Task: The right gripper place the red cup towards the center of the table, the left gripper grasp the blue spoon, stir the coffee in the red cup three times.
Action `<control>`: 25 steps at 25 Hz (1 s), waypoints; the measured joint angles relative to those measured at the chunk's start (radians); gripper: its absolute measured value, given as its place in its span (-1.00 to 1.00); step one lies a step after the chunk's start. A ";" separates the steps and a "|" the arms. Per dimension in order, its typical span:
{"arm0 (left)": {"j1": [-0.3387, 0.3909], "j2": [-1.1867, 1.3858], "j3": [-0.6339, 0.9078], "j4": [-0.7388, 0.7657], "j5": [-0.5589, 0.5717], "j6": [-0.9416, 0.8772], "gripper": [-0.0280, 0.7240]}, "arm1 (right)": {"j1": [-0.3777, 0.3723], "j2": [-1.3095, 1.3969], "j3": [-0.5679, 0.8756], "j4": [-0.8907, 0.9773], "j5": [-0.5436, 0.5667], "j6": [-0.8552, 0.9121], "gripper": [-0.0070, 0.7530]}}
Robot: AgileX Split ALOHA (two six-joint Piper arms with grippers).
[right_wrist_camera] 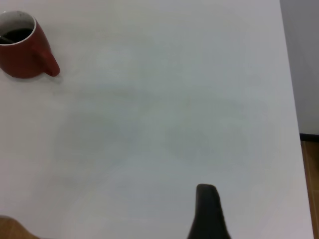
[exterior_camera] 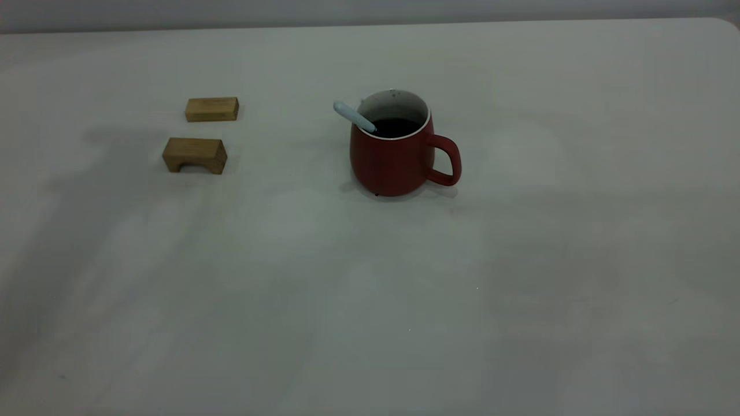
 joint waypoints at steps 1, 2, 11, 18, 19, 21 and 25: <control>0.000 -0.058 0.051 0.014 0.000 0.001 0.34 | 0.000 0.000 0.000 0.000 0.000 0.000 0.57; 0.000 -0.107 0.108 0.029 0.000 0.000 0.34 | 0.000 0.000 0.000 0.000 0.000 0.000 0.57; 0.000 -0.637 0.653 0.082 0.000 -0.147 0.34 | 0.000 0.000 0.000 0.000 0.000 0.000 0.57; 0.066 -1.022 0.981 0.101 0.000 -0.147 0.34 | 0.000 0.000 0.000 0.000 0.000 0.000 0.57; 0.081 -1.077 1.017 0.102 0.000 -0.147 0.34 | 0.000 0.000 0.000 0.000 0.000 0.000 0.57; 0.110 -1.175 1.073 0.104 -0.004 -0.147 0.34 | 0.000 0.000 0.000 0.000 0.000 0.000 0.57; 0.158 -1.383 1.160 0.105 -0.010 -0.146 0.34 | 0.000 0.000 0.000 0.000 0.000 0.000 0.57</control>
